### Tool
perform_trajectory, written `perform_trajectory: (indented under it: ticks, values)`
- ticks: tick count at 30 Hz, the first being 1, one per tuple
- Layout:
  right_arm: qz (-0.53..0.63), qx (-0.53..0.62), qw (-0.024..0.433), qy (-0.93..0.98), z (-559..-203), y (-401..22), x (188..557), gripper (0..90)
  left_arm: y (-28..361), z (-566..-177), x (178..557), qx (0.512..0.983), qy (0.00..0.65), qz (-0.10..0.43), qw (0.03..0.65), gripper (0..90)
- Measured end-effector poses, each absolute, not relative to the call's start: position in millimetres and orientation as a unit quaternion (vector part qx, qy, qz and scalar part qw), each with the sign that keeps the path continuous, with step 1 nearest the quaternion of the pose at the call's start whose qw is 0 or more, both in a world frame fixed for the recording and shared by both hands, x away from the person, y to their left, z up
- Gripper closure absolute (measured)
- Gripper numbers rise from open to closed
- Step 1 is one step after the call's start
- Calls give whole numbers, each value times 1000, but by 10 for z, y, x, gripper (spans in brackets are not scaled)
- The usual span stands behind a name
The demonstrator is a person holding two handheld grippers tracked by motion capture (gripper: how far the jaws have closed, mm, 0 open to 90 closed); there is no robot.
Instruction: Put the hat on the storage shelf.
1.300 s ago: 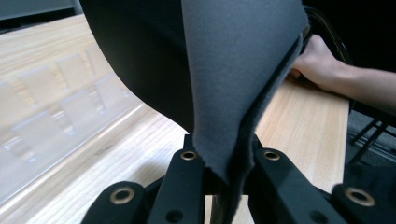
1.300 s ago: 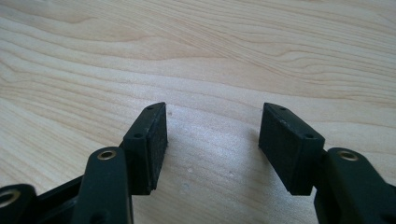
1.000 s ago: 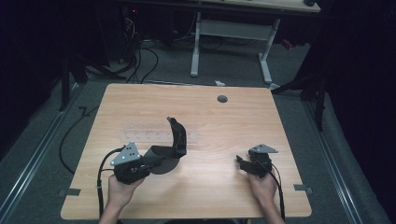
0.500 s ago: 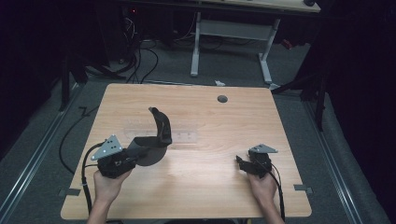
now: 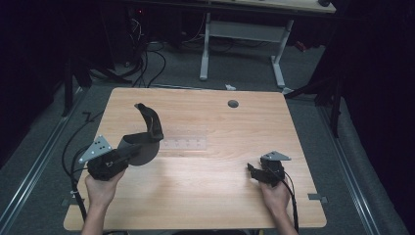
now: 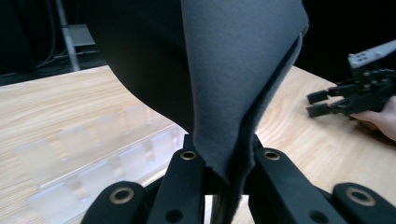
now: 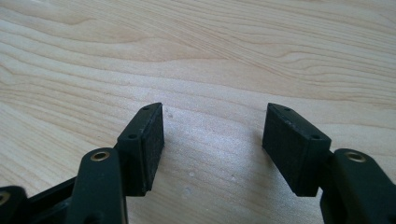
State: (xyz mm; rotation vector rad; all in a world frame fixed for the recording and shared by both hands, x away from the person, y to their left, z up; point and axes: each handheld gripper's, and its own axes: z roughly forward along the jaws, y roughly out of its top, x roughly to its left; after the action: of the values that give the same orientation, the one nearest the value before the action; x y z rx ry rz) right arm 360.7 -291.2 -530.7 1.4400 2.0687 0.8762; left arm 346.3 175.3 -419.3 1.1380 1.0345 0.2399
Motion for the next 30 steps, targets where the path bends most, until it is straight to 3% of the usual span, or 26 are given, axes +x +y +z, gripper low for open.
perform_trajectory:
  ticks: [30]
  values:
    - [320, 524, 234, 754, -5307, -2912, 3607, 384, 2134, -4052, 3803, 480, 491, 205, 697, 860]
